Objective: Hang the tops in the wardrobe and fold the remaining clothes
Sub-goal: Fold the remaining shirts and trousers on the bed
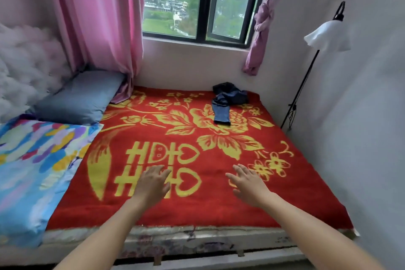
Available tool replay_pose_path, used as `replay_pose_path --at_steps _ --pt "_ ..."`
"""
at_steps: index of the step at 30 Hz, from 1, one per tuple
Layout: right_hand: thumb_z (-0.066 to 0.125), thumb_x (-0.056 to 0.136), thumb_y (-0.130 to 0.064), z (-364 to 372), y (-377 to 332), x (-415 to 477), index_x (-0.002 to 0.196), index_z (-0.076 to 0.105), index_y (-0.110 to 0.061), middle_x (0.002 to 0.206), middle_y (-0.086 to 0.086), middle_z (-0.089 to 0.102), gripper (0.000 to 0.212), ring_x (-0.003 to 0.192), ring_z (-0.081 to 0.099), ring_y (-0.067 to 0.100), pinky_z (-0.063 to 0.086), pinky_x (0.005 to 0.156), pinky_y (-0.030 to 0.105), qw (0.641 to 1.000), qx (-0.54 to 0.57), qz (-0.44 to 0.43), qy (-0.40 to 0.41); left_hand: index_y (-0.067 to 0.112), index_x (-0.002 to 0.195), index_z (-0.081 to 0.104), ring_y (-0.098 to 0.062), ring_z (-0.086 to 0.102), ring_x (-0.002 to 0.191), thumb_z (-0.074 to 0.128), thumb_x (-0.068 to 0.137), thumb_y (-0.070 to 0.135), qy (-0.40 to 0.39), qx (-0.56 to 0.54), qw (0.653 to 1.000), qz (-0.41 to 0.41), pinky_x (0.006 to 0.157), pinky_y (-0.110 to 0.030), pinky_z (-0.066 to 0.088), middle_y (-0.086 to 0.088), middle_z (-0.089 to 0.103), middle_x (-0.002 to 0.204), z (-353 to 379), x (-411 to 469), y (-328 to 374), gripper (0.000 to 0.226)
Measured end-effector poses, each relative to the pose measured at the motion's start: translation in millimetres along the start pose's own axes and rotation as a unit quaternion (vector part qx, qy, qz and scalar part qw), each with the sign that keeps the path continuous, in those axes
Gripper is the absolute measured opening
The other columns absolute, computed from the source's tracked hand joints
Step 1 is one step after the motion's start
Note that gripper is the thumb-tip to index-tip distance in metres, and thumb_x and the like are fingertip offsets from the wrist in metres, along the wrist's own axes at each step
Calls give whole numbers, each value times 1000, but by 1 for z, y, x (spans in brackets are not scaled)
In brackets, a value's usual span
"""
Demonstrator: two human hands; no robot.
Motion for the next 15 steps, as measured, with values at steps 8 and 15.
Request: replay_pose_path --at_steps 8,15 --pt "43 97 -27 16 90 56 148 22 -24 157 7 10 56 146 6 22 15 116 38 992 51 115 -1 21 142 37 -16 28 139 40 98 35 -63 12 997 39 109 -32 28 -2 36 147 29 111 4 47" --pt "42 97 -30 21 164 113 149 20 -25 157 8 11 56 145 8 22 16 115 39 985 74 155 -18 25 143 35 -15 26 139 38 98 39 -77 2 997 6 110 -32 29 1 33 148 42 192 16 47"
Point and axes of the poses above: each hand's wrist, its own x-axis towards the middle knuckle, its own z-axis out of the palm, y = z × x, the point moved 2 cm from there along x, towards the middle knuckle
